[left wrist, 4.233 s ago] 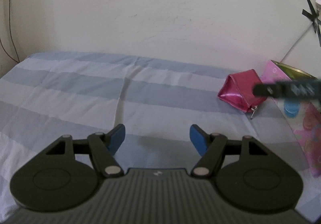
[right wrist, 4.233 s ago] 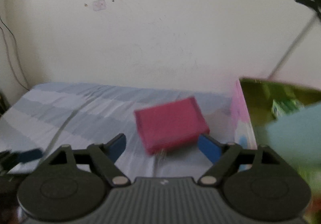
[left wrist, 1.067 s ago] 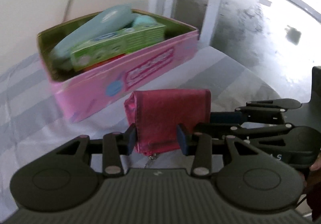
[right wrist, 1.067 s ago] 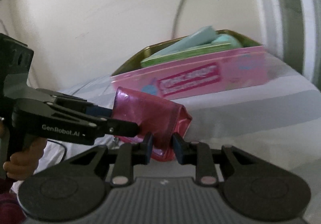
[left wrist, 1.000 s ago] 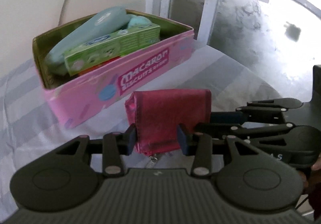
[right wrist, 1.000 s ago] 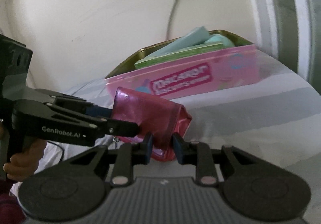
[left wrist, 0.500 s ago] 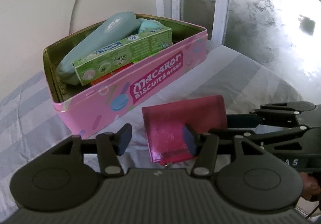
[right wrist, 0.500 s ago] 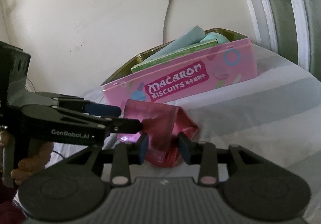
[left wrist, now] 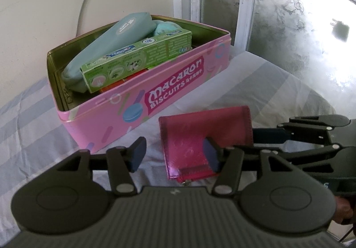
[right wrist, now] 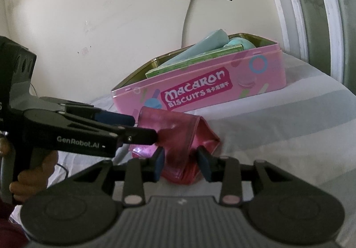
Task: Organize objects
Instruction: 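Lift the magenta pouch with the right gripper toward the tin, then lower the magenta pouch into the tin and open the right gripper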
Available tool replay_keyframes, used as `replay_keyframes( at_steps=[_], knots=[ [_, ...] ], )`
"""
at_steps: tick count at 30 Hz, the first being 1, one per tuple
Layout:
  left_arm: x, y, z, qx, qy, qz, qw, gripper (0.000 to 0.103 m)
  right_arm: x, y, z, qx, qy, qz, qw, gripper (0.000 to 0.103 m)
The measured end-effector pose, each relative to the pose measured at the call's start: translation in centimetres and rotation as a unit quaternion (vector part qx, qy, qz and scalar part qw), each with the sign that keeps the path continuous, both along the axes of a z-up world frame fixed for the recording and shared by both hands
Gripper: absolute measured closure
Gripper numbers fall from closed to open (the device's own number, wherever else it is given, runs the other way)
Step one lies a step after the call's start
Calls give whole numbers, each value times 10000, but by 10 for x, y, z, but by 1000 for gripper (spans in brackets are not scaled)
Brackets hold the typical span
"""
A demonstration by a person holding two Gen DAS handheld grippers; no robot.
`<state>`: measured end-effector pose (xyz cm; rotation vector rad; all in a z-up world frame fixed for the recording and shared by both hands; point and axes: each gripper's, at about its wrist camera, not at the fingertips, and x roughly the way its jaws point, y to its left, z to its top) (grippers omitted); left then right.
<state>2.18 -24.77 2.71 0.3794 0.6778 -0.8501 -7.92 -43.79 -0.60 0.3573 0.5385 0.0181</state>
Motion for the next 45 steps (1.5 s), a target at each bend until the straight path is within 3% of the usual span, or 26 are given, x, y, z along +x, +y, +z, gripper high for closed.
replay_keyframes(
  at_steps=[9, 12, 19, 29, 35, 45],
  knots=[
    [-2, -2, -1, -2, -32, -151, 9999, 53, -3, 10, 3, -223, -75, 24, 9997, 78],
    [-3, -1, 0, -22, -49, -147, 9999, 54, -5, 17, 7, -419, -101, 23, 9991, 78],
    [-5, 5, 4, -135, -74, -137, 9998, 59, -9, 20, 10, -369, -114, -66, 9992, 79],
    [-9, 19, 60, -734, -610, -171, 9953, 59, -17, 27, 58, -646, -800, -27, 9947, 78],
    [21, 5, 92, -963, -912, 88, 9911, 59, 22, 19, 90, -1042, -1259, -18, 9866, 78],
    [117, -46, 79, -1037, -746, 653, 9897, 58, 149, -32, 89, -1149, -795, -52, 9902, 77]
  ],
)
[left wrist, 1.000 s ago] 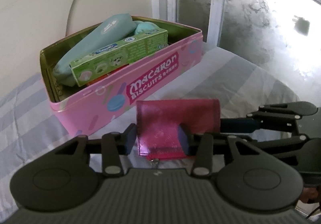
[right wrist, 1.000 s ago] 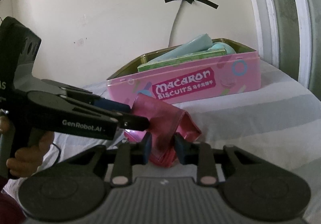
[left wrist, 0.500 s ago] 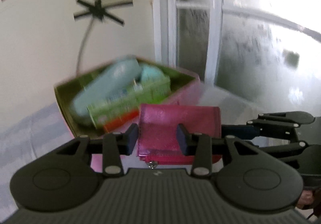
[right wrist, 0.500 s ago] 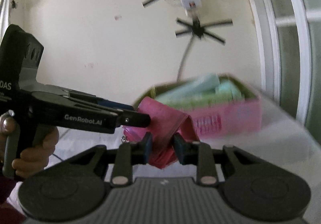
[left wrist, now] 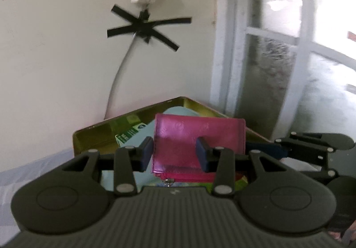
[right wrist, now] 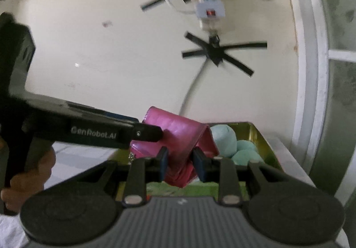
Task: Organize objects
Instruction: 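Lower the magenta pouch into the tin and open the right gripper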
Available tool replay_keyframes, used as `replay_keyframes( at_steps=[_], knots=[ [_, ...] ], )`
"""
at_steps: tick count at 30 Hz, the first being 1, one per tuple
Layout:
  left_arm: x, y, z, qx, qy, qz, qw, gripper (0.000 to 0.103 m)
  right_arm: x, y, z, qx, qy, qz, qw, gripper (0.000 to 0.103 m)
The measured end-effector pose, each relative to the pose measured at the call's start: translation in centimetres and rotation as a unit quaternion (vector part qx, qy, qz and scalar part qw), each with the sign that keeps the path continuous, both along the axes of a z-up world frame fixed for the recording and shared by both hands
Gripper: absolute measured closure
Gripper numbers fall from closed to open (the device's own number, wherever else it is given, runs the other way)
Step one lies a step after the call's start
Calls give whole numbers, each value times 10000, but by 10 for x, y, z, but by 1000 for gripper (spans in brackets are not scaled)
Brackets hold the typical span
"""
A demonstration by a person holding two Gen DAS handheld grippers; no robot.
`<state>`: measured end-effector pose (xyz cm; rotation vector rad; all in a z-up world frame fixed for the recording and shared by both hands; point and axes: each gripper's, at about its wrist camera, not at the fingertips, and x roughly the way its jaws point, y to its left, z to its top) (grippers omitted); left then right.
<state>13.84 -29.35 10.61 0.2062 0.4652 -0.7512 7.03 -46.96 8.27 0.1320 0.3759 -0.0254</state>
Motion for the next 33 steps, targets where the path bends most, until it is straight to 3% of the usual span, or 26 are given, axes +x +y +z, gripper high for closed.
replay_keyframes(
  at_steps=[4, 10, 13, 18, 26, 33],
  knots=[
    [40, -22, -29, 236, 351, 290, 9987, 59, 55, -23, -19, 412, 889, 61, 9952, 76],
    [72, -28, -34, 304, 522, 657, 9960, 60, 110, -9, -17, -82, 1432, 33, 9897, 73],
    [67, -23, -41, 427, 580, 623, 9955, 59, 110, -3, -31, -180, 1596, 54, 9870, 68],
    [48, -8, -29, 371, 531, 587, 9962, 52, 66, 5, -26, -144, 1074, -127, 9940, 67],
    [-10, 5, -16, 548, 28, 670, 9962, 45, -9, 28, -10, -185, 308, -548, 9979, 59],
    [-48, 32, -18, 580, -168, 726, 9955, 43, -55, 36, -12, 485, 46, -791, 9957, 59]
  ],
)
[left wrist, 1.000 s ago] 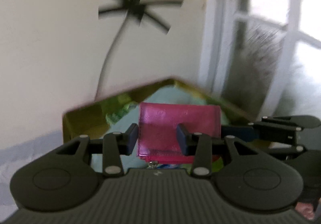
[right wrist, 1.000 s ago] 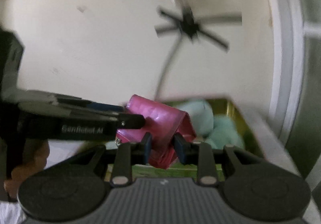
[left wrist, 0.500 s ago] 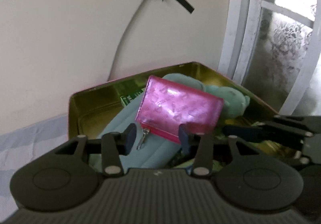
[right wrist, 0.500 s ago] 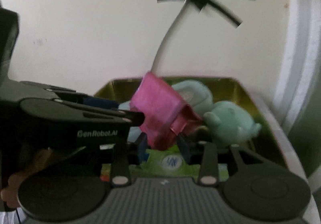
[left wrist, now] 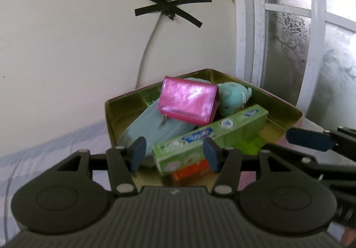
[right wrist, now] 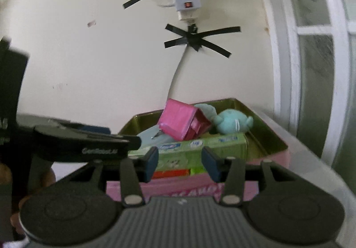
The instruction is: Organize objects
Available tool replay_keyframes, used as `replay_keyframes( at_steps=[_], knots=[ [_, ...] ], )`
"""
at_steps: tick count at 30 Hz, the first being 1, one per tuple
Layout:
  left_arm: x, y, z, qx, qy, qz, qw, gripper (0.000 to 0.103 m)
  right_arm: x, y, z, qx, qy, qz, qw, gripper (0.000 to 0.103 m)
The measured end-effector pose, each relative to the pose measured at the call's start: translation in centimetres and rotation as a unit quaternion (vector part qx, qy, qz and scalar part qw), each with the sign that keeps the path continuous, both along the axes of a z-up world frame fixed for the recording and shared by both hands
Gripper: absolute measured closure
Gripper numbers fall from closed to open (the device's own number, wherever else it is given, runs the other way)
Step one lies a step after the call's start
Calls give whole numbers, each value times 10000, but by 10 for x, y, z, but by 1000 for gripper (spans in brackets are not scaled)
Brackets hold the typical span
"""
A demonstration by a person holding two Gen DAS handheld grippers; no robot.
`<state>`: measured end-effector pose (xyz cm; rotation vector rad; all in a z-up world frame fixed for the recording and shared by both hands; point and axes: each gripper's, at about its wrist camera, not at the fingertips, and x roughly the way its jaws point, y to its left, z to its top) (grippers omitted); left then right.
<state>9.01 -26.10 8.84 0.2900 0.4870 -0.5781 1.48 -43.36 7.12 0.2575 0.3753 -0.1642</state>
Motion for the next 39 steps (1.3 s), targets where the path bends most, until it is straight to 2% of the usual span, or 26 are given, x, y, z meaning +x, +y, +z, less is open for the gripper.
replay_keyframes(
  at_steps=[7, 10, 14, 16, 19, 20, 22, 27, 31, 39],
  knots=[
    [-27, 20, -6, 0, -29, 39, 10000, 42, -31, 3, -3, 543, -97, -224, 9982, 55],
    [-37, 28, -9, -17, -40, 59, 10000, 36, -38, 6, -1, 626, -120, -246, 9977, 52],
    [-47, 34, -10, -29, -32, 60, 10000, 33, -49, 14, 1, 613, -185, -302, 9975, 47],
    [-53, 38, -10, -45, -49, 48, 10000, 23, -54, 18, 3, 619, -219, -305, 9974, 45],
    [-60, 43, -10, -75, -103, 35, 9999, 21, -60, 24, 5, 614, -263, -338, 9972, 38],
    [-62, 45, -10, -95, -99, 38, 9999, 19, -62, 25, 6, 613, -281, -350, 9971, 32],
    [-65, 49, -9, -149, -103, 43, 9998, 10, -66, 29, 6, 589, -324, -378, 9970, 29],
    [-71, 54, -10, -161, -120, 135, 9997, 5, -72, 36, 8, 569, -347, -354, 9971, 28],
    [-72, 57, -10, -152, -81, 207, 9996, 0, -75, 43, 10, 503, -390, -324, 9974, 23],
    [-78, 58, -8, -93, -203, 377, 9990, 0, -81, 50, 15, 383, -494, -291, 9976, 19]
  ],
)
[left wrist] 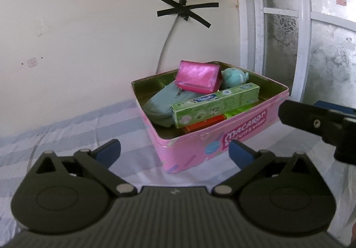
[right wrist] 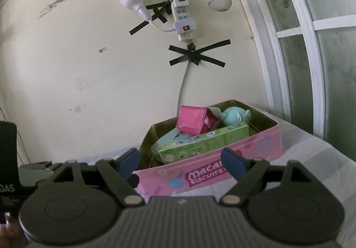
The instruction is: Organize objects
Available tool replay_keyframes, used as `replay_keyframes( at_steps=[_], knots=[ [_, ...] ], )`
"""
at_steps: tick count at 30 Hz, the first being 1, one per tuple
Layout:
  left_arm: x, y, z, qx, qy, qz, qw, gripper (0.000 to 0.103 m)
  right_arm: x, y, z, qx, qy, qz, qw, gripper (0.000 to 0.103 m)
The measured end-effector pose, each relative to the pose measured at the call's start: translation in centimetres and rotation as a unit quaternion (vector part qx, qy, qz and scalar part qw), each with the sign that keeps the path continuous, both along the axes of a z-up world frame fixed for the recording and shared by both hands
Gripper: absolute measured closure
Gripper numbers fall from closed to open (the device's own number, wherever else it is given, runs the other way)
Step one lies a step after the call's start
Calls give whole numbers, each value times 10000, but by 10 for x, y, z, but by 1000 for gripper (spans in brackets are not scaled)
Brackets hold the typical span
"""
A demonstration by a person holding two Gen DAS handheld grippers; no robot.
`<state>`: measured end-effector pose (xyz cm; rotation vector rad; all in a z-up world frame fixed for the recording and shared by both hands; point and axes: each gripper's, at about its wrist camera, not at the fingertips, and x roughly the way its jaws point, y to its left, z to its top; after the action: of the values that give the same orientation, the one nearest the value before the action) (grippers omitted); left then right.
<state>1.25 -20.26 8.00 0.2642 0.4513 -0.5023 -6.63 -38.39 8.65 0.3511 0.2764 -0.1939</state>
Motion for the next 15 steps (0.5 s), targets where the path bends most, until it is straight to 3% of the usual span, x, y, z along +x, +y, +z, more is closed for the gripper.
replay_keyframes(
  at_steps=[10, 15],
  knots=[
    [-1, 2, 4, -44, -24, 177, 9998, 0, -5, -3, 1, 42, -38, -22, 10000, 16],
    [-3, -1, 5, 155, -206, 397, 9989, 0, -5, -3, 0, 55, -46, -17, 10000, 15]
  ],
)
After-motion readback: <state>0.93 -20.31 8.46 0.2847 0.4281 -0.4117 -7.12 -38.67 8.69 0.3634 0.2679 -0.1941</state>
